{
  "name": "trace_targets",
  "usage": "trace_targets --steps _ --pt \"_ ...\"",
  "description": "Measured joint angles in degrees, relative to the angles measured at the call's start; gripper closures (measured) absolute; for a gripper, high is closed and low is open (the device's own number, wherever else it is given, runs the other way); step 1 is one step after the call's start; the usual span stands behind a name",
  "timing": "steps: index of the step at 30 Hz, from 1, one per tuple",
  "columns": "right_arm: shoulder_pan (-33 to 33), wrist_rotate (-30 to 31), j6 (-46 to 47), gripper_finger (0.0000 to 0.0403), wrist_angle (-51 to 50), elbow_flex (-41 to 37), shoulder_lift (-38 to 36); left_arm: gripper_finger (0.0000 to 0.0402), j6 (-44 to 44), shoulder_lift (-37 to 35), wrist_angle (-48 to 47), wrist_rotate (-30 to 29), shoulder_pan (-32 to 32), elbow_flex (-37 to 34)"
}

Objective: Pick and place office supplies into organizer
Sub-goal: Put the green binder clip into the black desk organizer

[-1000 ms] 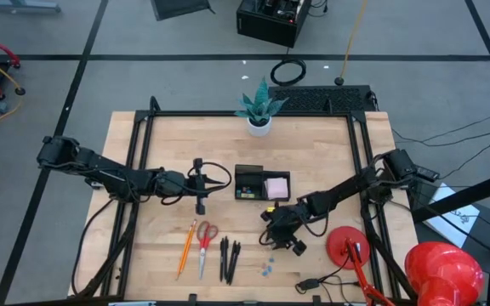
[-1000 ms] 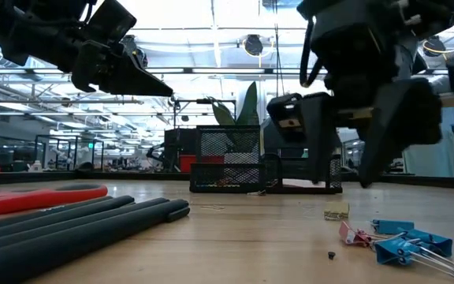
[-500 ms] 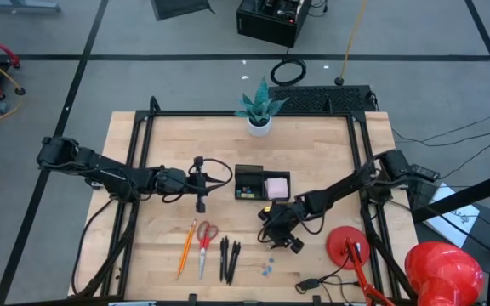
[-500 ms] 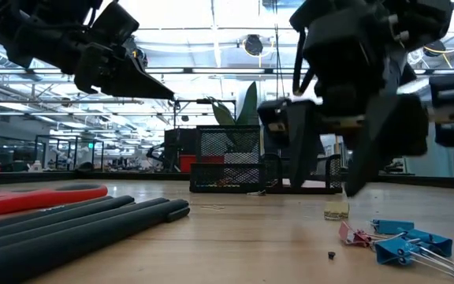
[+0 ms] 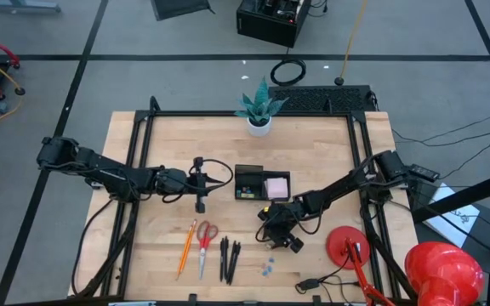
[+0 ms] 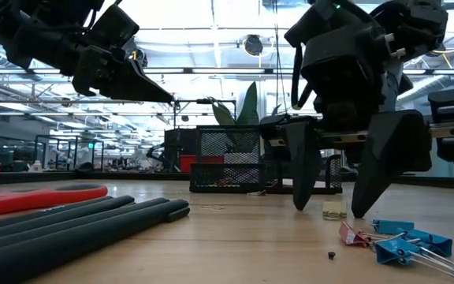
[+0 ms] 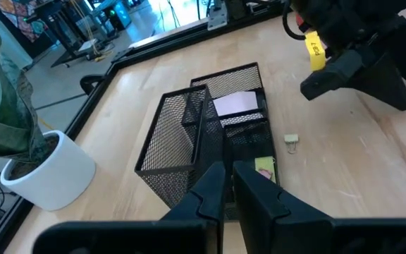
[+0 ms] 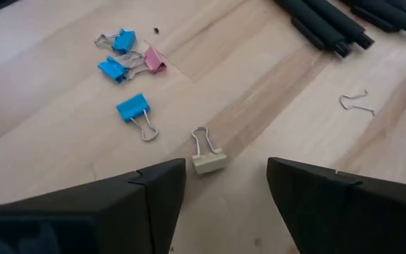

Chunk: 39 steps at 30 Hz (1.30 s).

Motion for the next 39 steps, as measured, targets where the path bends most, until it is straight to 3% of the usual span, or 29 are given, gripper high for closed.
trace_targets --steps 11,32,39 --pt "0.08 -0.20 0.79 0.0219 0.28 0.08 1.59 0.0364 -0.37 0.00 -0.20 -0.01 0.00 0.00" --pt "0.11 -0.04 0.60 0.0349 -0.01 -0.01 1.37 0.0364 -0.57 0.00 -0.31 -0.02 0.00 0.00" --pt "0.22 3.27 1.35 0.0346 0.28 -0.27 -1.84 0.0364 -1.08 0.00 -0.23 -0.02 0.00 0.00"
